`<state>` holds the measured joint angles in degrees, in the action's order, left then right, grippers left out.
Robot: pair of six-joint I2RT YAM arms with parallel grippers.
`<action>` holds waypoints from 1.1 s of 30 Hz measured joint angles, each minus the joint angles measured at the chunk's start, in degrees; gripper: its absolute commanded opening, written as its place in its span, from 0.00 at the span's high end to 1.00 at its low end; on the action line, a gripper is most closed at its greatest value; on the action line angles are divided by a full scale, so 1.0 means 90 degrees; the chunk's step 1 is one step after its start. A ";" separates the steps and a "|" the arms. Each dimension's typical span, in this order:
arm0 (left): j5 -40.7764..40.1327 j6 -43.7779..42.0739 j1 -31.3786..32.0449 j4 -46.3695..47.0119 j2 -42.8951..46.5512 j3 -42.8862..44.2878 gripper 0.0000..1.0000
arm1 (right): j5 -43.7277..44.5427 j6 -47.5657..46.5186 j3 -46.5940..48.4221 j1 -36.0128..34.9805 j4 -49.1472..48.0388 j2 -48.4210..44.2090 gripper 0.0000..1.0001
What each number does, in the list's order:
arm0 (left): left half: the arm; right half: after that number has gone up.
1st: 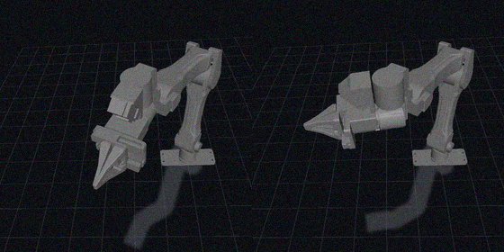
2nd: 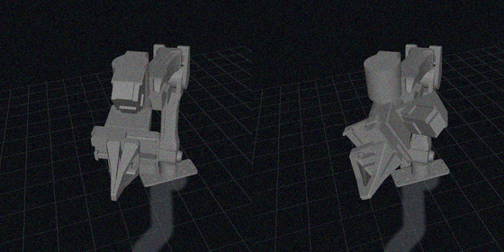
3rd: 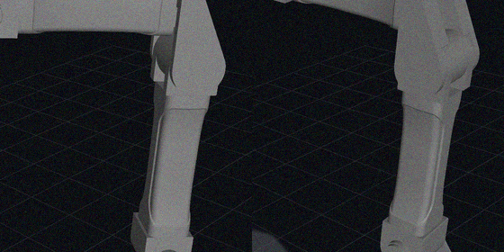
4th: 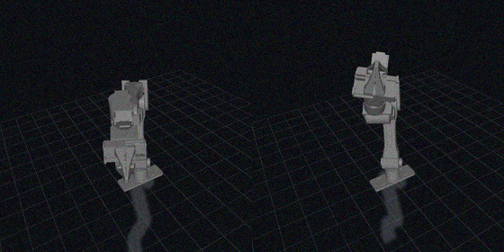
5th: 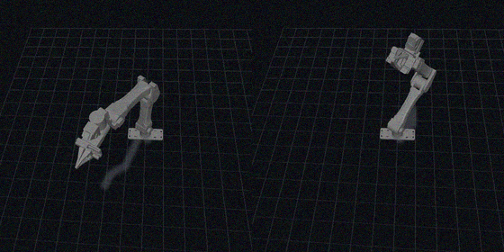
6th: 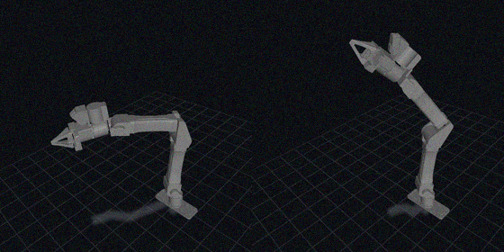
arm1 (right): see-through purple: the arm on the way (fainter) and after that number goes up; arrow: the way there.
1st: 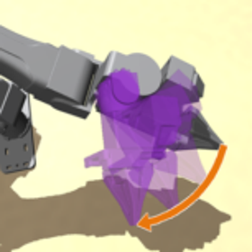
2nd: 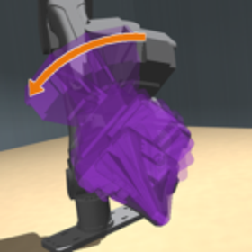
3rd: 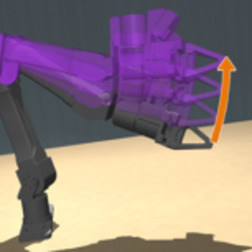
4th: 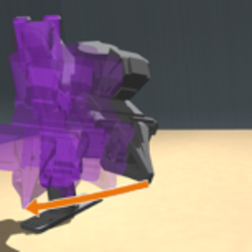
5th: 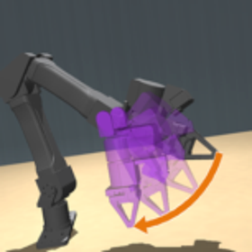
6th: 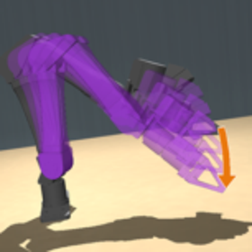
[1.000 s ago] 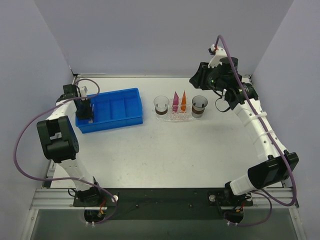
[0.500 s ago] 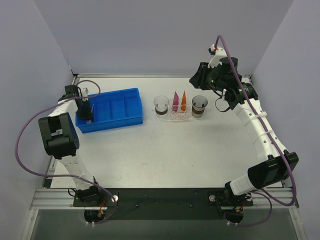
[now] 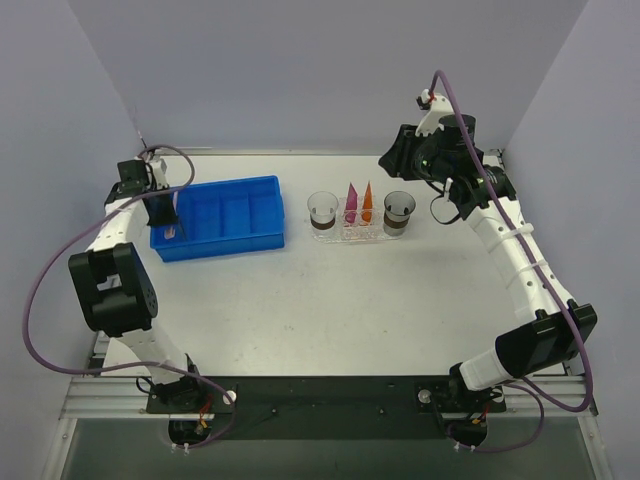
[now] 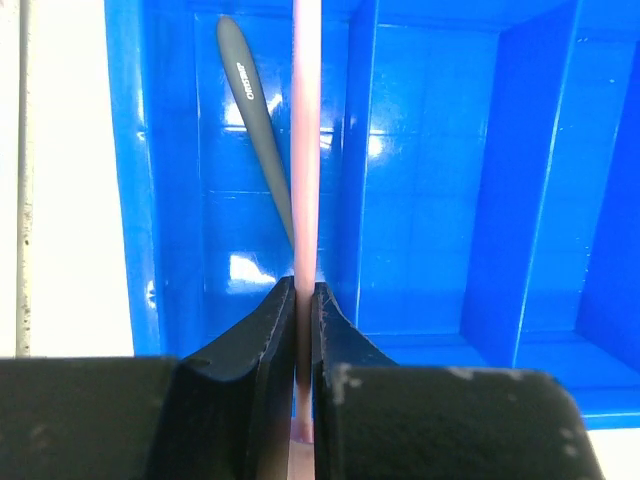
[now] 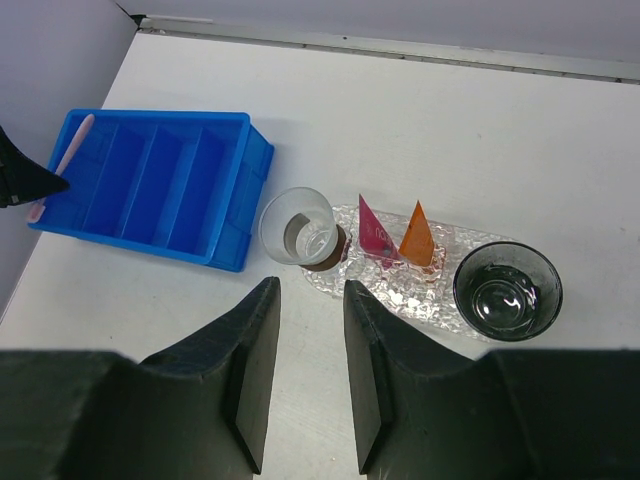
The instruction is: Prepare toiletry sets of a toothbrush and toothpaste on the tray
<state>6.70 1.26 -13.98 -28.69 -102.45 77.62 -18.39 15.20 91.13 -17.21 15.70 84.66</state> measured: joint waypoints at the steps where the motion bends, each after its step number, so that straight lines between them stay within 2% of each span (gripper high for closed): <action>1: 0.0000 0.0000 0.0000 0.0000 0.0073 0.0000 1.00 | -0.0002 0.0002 -0.0007 0.0000 -0.0002 -0.0002 0.73; 8: 0.0002 0.0216 0.0000 -0.0027 0.0624 -0.0194 1.00 | -0.0007 -0.0002 -0.0177 0.0000 0.0000 -0.0015 0.73; 11: -0.0017 0.0559 0.0032 -0.0034 0.1336 -0.0590 1.00 | -0.0017 -0.0012 -0.0180 -0.0002 0.0000 -0.0036 0.60; 15: -0.0168 0.1166 0.0204 0.0019 0.2365 -0.0753 1.00 | -0.0046 -0.0095 -0.0158 -0.0073 0.0034 -0.0075 0.56; 18: -0.0420 0.1819 0.0597 0.0270 0.3033 -0.0753 1.00 | -0.0032 -0.0223 -0.0012 -0.0296 0.0209 -0.0068 0.54; 21: -0.1001 0.2611 0.1331 0.0418 0.3432 -0.0753 1.00 | -0.0049 -0.0396 0.0255 -0.0804 0.0362 -0.0029 0.52; 26: -0.1940 0.4092 0.3126 0.0478 0.3580 -0.0794 1.00 | -0.0520 -0.0529 0.0563 -0.1610 0.0517 0.0070 0.51; 33: -0.3296 0.5853 0.5127 0.0493 0.3483 -0.0947 1.00 | -0.1287 -0.0262 0.0486 -0.2038 0.0731 0.0284 0.51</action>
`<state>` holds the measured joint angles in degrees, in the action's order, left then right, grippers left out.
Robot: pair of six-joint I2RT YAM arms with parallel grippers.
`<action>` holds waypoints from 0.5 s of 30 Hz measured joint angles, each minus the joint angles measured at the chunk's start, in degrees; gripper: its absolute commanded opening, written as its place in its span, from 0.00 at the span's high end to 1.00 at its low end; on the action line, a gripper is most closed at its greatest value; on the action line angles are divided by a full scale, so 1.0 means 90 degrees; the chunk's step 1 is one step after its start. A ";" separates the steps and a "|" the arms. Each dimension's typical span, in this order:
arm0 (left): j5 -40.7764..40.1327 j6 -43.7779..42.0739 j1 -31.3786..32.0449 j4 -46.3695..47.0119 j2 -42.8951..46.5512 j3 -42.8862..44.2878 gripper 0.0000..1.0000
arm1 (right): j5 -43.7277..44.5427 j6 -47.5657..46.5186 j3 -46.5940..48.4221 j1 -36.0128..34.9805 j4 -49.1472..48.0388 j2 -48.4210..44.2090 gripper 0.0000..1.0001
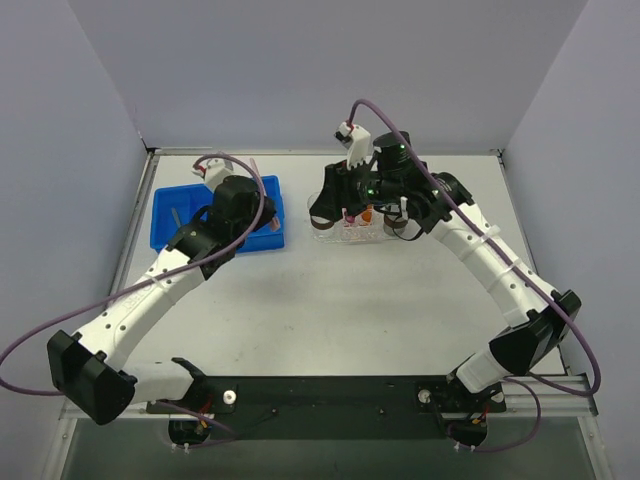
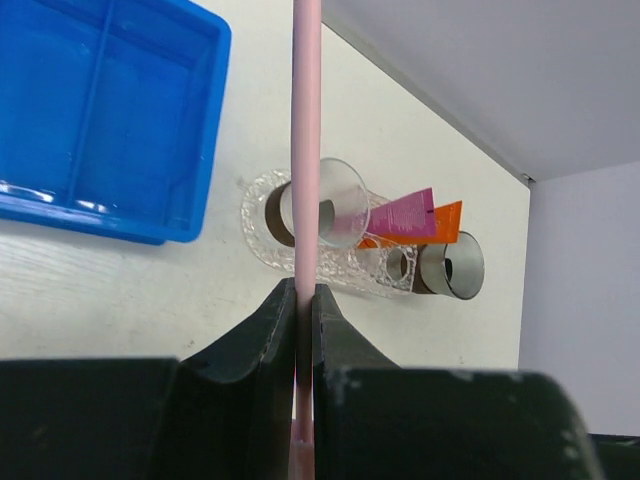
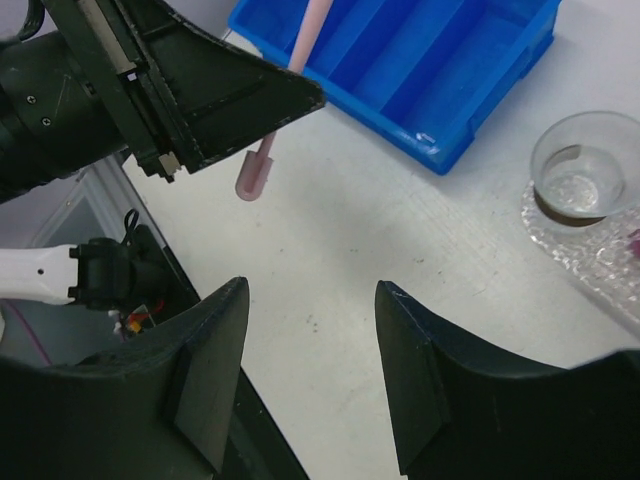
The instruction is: Prepare toiletry sets of a toothbrush and toothpaste on the tray
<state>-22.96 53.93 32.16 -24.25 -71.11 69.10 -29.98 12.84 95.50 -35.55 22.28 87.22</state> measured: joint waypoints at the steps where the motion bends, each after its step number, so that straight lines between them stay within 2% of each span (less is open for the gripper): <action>1: -0.0143 0.0170 0.0172 -0.0017 -0.0068 0.0029 1.00 | -0.0063 0.0044 -0.0039 -0.0036 0.0051 0.0029 0.51; 7: -0.0670 0.0690 0.0896 -0.0136 -0.0765 0.0435 1.00 | -0.0279 0.0206 -0.0185 -0.0243 0.0381 0.0170 0.51; 15: -0.0971 0.0945 0.1333 -0.0134 -0.1008 0.0471 1.00 | -0.0219 0.0483 -0.0537 -0.0342 0.0469 0.0199 0.56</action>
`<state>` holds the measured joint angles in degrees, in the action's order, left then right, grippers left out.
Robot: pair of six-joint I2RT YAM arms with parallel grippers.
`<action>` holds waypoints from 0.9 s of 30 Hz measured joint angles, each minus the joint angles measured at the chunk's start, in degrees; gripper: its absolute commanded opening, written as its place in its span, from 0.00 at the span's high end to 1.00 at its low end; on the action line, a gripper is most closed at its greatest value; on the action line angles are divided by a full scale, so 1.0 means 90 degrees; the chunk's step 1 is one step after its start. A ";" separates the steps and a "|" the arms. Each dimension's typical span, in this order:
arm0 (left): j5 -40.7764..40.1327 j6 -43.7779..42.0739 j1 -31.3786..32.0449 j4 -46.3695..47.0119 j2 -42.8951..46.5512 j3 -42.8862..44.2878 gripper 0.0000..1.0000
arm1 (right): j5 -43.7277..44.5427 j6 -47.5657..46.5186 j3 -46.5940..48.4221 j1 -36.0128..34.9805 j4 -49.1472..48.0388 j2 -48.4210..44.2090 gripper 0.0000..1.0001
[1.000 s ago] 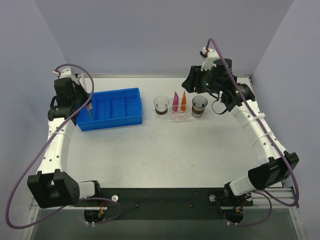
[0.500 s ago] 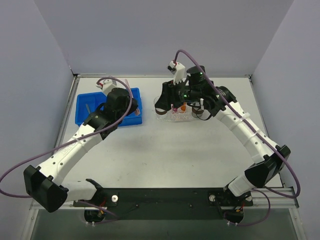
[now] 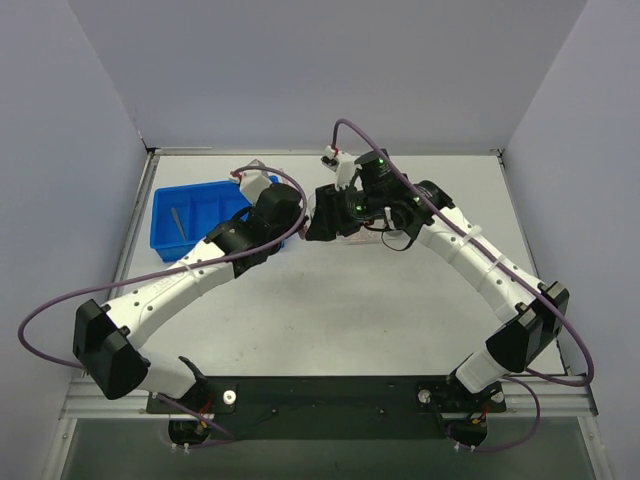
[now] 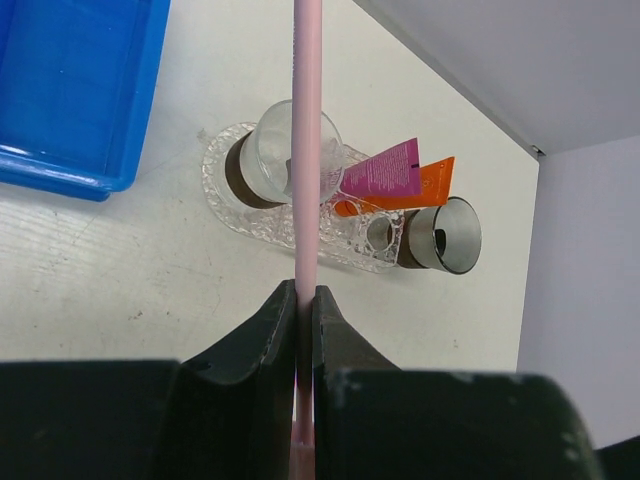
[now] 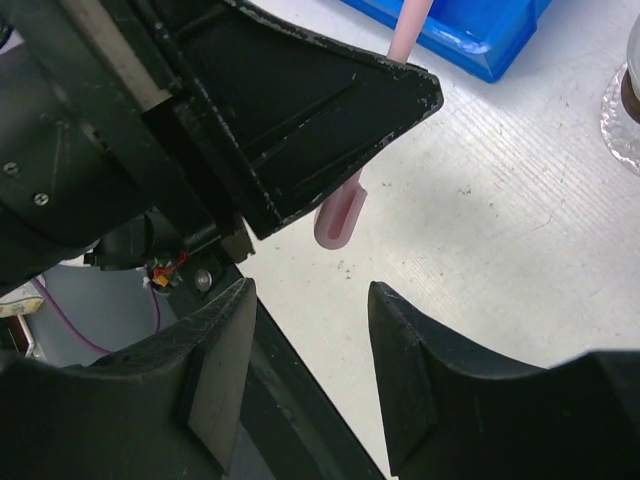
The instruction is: Prepare toiletry sets of a toothbrush and toothpaste on the tray
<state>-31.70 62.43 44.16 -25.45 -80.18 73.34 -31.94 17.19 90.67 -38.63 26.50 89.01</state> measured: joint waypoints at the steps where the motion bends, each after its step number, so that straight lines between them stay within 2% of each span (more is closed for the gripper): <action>1: -0.0017 0.0024 0.0039 0.0005 -0.0019 0.0017 1.00 | 0.0027 0.0044 -0.0024 -0.0002 0.0000 0.0007 0.57; 12: -0.0221 0.0160 0.0299 0.0100 -0.0117 0.0107 1.00 | 0.0185 0.0311 -0.0719 0.0022 -0.0381 0.0010 0.56; 27: -0.0151 0.0265 0.0459 0.0180 -0.0029 0.0107 1.00 | 0.0109 0.0447 -0.0879 0.0092 -0.0663 -0.0083 0.57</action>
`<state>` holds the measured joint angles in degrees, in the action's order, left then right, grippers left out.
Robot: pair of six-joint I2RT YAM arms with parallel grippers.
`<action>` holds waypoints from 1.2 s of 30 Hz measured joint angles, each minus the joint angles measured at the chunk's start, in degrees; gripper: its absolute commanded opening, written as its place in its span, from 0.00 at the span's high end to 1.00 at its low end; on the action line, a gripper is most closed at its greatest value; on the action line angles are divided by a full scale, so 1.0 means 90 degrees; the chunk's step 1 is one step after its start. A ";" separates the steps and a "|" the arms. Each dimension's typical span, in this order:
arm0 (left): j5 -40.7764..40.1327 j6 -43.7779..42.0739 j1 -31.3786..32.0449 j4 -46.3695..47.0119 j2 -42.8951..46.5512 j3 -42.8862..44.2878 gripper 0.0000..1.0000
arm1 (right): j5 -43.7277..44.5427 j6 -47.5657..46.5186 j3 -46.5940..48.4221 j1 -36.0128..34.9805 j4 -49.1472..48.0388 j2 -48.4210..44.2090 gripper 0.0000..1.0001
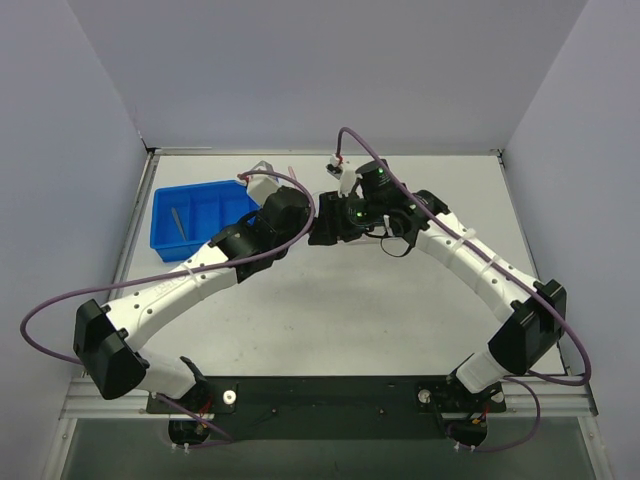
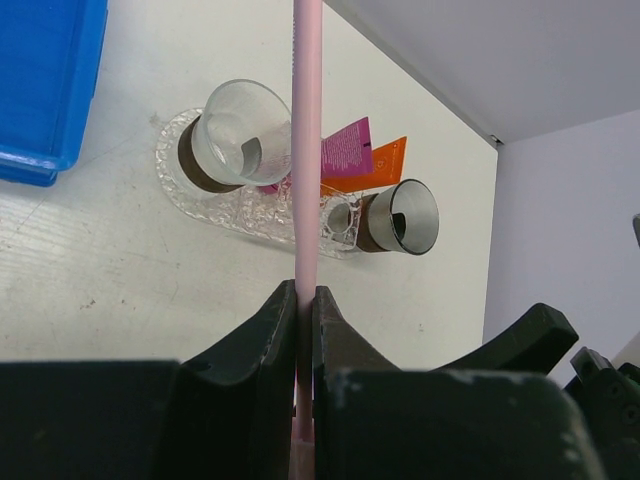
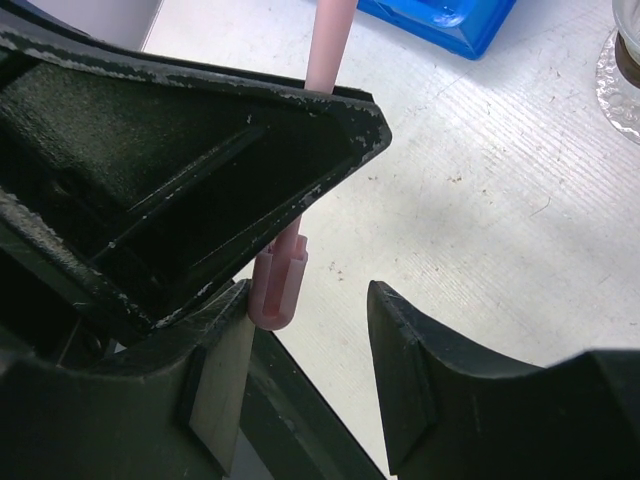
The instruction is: Prepare toiletry sets of a toothbrush and toothpaste on the tray
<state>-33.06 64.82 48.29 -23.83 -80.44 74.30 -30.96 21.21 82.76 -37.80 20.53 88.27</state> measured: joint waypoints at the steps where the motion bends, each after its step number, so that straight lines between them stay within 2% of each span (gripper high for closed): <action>1: -0.0012 0.0010 0.0012 0.0000 0.0012 0.0000 1.00 | -0.0002 0.0000 -0.0010 0.0002 -0.0005 -0.0012 0.57; 7: -0.0039 0.0121 0.0095 -0.0005 0.0032 0.0000 1.00 | 0.0005 -0.0002 -0.0073 0.0032 -0.0019 -0.0095 0.64; 18: 0.0114 0.0461 0.0143 0.0000 0.0034 -0.0002 1.00 | 0.0136 -0.0027 -0.0447 0.0032 -0.0410 -0.0418 0.66; 21: 0.0146 0.0520 0.0148 0.0000 0.0034 -0.0002 1.00 | 0.0180 -0.0036 -0.0457 0.0032 -0.0449 -0.0427 0.73; 25: 0.0197 0.0568 0.0160 0.0012 0.0034 -0.0019 1.00 | 0.0189 -0.0049 -0.0461 0.0029 -0.0517 -0.0435 0.91; 28: 0.0185 0.0571 0.0160 0.0027 0.0044 -0.0044 1.00 | 0.0287 -0.0024 -0.0503 0.0034 -0.0510 -0.0440 0.99; 29: 0.0185 0.0573 0.0160 0.0041 0.0046 -0.0061 0.98 | 0.0284 -0.0044 -0.0505 0.0036 -0.0510 -0.0440 1.00; 30: 0.0187 0.0580 0.0160 0.0058 0.0046 -0.0075 0.89 | 0.0304 -0.0044 -0.0505 0.0036 -0.0508 -0.0440 1.00; 33: 0.0189 0.0583 0.0160 0.0078 0.0058 -0.0102 0.79 | 0.0323 -0.0049 -0.0505 0.0032 -0.0500 -0.0442 1.00; 34: 0.0189 0.0580 0.0160 0.0087 0.0061 -0.0104 0.71 | 0.0325 -0.0049 -0.0505 0.0029 -0.0500 -0.0442 1.00; 36: 0.0204 0.0559 0.0160 0.0085 0.0066 -0.0104 0.62 | 0.0342 -0.0049 -0.0505 0.0034 -0.0503 -0.0442 1.00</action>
<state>-31.22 69.84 49.74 -23.07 -79.85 73.36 -27.88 20.78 78.22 -37.50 16.01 84.29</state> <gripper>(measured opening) 0.260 0.161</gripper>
